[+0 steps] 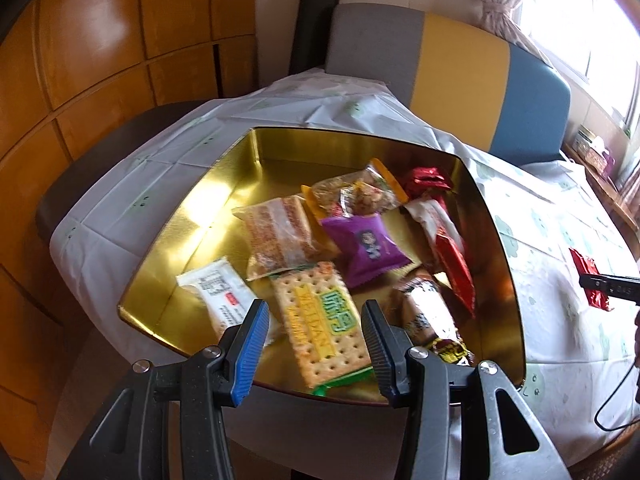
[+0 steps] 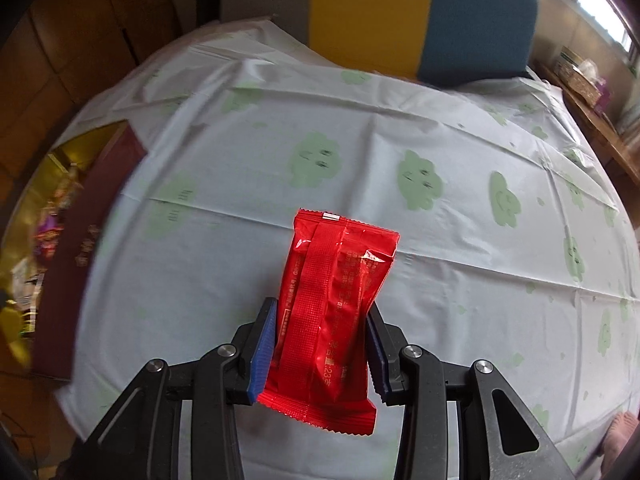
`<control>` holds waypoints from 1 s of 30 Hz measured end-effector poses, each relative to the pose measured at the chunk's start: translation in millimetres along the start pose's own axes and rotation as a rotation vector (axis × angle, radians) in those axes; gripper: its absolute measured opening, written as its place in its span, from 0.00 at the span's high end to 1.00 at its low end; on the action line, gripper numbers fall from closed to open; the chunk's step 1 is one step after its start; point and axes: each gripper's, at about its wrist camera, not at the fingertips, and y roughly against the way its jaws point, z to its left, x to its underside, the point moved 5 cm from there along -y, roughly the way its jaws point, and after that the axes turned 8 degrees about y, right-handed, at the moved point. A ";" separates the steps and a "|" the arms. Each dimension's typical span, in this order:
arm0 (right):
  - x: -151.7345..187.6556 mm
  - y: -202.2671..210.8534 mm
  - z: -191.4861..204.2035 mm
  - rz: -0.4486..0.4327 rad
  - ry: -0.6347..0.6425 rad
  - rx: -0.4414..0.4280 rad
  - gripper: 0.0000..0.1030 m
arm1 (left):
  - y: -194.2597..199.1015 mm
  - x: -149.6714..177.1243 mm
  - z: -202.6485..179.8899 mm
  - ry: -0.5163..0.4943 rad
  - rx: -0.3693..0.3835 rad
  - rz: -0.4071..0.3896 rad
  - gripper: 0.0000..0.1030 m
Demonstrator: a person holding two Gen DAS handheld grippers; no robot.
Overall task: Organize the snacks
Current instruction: 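Carry the red foil packet into the gold tin and open the right tool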
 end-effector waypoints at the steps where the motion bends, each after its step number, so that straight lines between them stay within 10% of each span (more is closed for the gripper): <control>1: -2.9 4.7 11.3 -0.014 0.015 -0.024 0.60 | 1.6 -1.0 3.0 0.004 -0.003 -0.005 0.53; 18: -79.5 9.7 234.2 -0.103 0.309 -0.257 0.59 | 4.2 -7.6 40.9 0.081 -0.022 -0.023 0.53; 30: -70.8 -18.6 236.1 -0.044 0.271 -0.266 0.47 | -4.2 -4.6 57.5 0.121 -0.019 -0.005 0.53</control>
